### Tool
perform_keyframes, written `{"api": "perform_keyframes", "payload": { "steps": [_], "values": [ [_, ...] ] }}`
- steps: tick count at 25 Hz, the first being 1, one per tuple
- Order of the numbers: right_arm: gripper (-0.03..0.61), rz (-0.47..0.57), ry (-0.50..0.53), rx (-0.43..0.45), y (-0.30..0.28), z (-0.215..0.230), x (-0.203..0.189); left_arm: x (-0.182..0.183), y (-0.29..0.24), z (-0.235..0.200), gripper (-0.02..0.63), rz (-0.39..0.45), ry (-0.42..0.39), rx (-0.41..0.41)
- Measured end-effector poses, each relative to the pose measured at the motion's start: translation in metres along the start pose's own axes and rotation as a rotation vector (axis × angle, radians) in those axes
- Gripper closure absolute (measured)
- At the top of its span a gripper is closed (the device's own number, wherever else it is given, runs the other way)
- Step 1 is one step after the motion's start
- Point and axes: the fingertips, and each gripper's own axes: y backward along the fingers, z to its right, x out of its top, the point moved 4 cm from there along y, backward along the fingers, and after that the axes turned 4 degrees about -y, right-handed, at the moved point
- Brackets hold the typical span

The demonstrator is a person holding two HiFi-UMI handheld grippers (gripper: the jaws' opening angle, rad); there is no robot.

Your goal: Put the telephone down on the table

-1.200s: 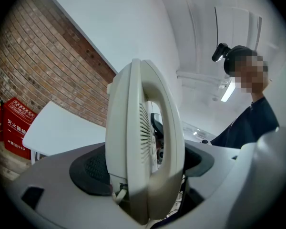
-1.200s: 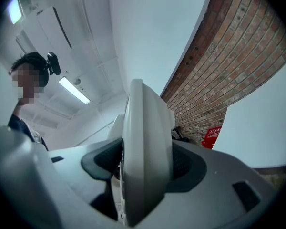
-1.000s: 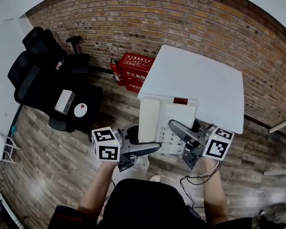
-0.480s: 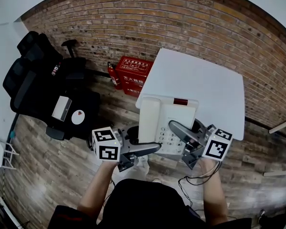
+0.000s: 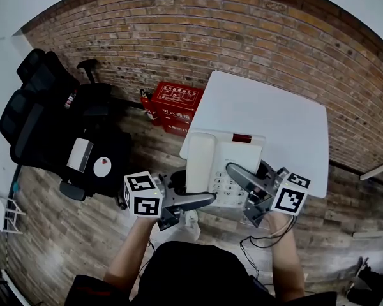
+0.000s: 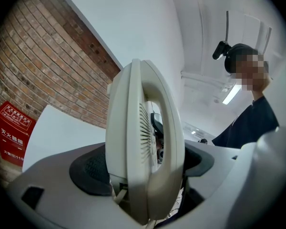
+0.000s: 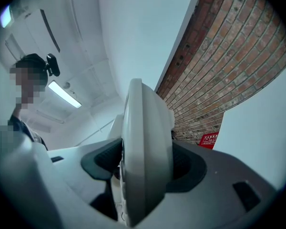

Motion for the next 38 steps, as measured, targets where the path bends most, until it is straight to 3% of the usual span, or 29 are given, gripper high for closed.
{"api": "perform_keyframes", "payload": {
  "steps": [16, 38],
  "values": [
    [0.324, 0.018, -0.015, -0.048, -0.051, 0.038, 0.032, 0.040, 0.005, -0.065, 0.198, -0.010, 0.021, -0.039],
    [0.319, 0.045, -0.048, -0.129, -0.102, 0.071, 0.041, 0.060, 0.022, -0.127, 0.198, -0.042, 0.050, -0.103]
  ]
}}
